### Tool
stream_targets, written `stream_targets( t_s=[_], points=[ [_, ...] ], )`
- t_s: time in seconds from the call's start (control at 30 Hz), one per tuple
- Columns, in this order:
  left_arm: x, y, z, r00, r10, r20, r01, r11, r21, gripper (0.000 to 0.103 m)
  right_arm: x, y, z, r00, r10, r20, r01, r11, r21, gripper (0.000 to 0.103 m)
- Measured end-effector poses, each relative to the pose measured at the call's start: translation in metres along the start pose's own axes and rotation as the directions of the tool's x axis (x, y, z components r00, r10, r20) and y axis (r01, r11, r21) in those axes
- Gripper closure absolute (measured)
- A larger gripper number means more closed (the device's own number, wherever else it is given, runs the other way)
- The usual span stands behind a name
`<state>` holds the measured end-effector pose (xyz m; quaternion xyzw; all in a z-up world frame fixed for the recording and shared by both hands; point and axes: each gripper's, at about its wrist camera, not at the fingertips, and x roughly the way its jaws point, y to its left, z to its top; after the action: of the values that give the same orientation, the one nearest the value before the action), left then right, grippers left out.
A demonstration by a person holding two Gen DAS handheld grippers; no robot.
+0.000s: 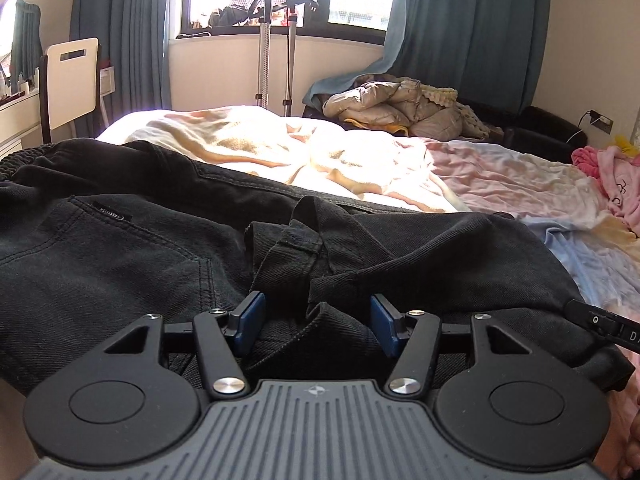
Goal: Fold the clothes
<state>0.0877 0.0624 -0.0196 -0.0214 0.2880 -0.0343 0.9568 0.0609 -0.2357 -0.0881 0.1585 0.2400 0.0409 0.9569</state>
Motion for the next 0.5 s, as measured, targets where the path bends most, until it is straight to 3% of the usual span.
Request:
stream_targets(
  t_s=[0.2, 0.33, 0.4, 0.5],
  points=[
    [-0.018, -0.004, 0.005, 0.996, -0.003, 0.087, 0.003, 1.0, -0.002, 0.035, 0.0, -0.001, 0.001, 1.0, -0.003, 0.004, 0.003, 1.0, 0.018, 0.039],
    [0.001, 0.004, 0.003, 0.999, 0.048, 0.014, -0.047, 0.997, -0.058, 0.027, -0.003, -0.011, 0.004, 0.998, 0.027, 0.048, -0.031, 0.996, 0.08, 0.039],
    [0.008, 0.014, 0.0, 0.999, 0.033, -0.027, -0.036, 0.991, -0.128, 0.027, -0.004, -0.027, 0.008, 0.995, 0.051, 0.081, -0.065, 0.981, 0.182, 0.039],
    [0.008, 0.017, 0.0, 0.999, 0.025, -0.03, -0.029, 0.988, -0.151, 0.026, 0.002, -0.049, 0.009, 0.995, 0.063, 0.082, -0.085, 0.946, 0.313, 0.038]
  ],
)
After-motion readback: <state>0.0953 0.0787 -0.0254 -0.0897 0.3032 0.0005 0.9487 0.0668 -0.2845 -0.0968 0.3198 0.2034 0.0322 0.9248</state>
